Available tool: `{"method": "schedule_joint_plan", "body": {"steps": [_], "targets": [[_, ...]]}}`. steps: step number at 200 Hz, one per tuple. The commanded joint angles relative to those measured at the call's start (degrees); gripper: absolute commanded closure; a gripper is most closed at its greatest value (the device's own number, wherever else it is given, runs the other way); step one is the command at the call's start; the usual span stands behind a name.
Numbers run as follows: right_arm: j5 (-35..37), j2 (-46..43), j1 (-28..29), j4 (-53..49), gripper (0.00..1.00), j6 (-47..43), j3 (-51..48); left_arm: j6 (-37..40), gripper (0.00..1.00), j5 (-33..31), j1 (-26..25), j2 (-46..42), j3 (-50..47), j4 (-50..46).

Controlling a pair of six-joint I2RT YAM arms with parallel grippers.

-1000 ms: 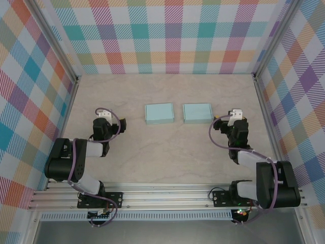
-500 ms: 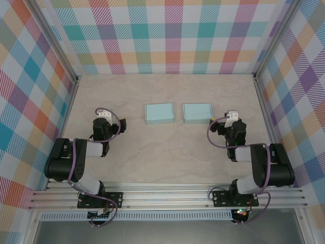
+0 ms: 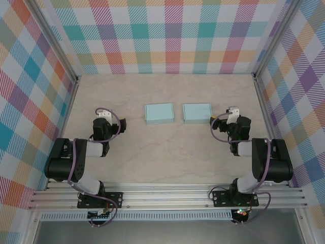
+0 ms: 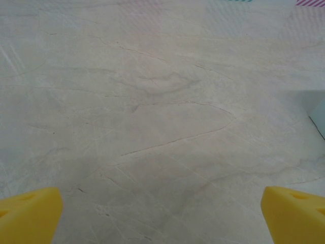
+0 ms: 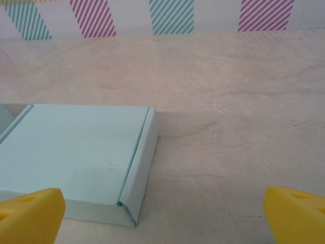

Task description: Fold the paper box

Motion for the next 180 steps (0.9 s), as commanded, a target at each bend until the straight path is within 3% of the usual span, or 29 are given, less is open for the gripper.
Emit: {"method": "schedule_joint_plan", "body": {"steps": [1, 12, 82, 100, 180], "targets": [[-2.15, 0.47, -0.07, -1.37, 0.0, 0.84, 0.94, -0.63, 0.0, 0.66, 0.37, 0.33, 0.64, -0.18], [2.68, 0.3, -0.09, -1.86, 0.0, 2.72, 0.95, -0.64, 0.0, 0.64, 0.34, 0.29, 0.66, -0.21], [14.6, 0.21, 3.09, -1.65, 0.0, 3.12, 0.81, -0.7, 0.0, 0.66, 0.35, 0.3, 0.63, -0.16], [21.12, 0.06, 4.08, 0.37, 0.0, 4.55, -0.43, -0.68, 0.0, 0.66, 0.35, 0.27, 0.62, -0.21], [21.49, 0.1, 4.33, -0.08, 0.0, 4.42, -0.16, -0.69, 0.0, 0.66, 0.3, 0.35, 0.62, -0.22]]}}
